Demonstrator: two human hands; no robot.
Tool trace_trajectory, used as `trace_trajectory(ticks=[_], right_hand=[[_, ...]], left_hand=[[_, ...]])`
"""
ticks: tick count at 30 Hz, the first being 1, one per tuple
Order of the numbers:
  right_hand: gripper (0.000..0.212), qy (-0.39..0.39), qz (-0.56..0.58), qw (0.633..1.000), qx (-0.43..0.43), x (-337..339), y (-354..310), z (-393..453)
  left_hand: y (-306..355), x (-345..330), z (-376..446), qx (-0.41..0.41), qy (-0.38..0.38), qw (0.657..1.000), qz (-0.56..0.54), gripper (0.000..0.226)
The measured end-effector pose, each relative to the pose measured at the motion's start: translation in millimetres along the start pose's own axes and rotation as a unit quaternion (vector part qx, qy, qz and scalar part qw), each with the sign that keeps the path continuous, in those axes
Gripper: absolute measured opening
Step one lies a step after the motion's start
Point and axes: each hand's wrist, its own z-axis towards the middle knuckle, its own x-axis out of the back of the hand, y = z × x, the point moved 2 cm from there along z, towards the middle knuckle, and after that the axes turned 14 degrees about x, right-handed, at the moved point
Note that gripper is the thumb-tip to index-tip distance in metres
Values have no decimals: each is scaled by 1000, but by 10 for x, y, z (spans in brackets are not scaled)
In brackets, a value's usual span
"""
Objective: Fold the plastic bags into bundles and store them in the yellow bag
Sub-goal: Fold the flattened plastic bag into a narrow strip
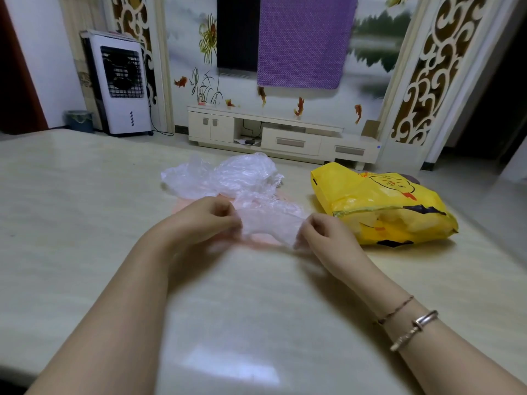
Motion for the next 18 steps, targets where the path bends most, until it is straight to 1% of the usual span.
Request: trace_trajectory(ticks=[2,5,8,10,12,13,16,18], right_hand=[[33,0,-17,1000,-11,-23,17,7],[40,3,-55,998,-30,-40,31,6],[41,2,-115,993,-13,-41,26,-16],[33,-13,-167,986,-10,-43,8,-31],[20,-36,-215,976,-16,-53,-12,-31],[15,-46,-237,970,-18,-60,-26,-29],[24,-68,-288,955,-21,-80,-48,-30],[26,-75,-298,951,-27,-75,-46,-36]], left_hand=[[-1,5,8,17,18,1000,-12,31],[-1,-13,45,40,42,998,14,34],[-4,-73,82,56,82,994,54,30],[6,-137,96,58,117,985,109,17],[27,-191,72,63,145,975,157,5],[40,-207,52,66,153,971,174,5],[56,-216,4,73,166,959,216,15],[48,-206,10,73,170,957,224,18]])
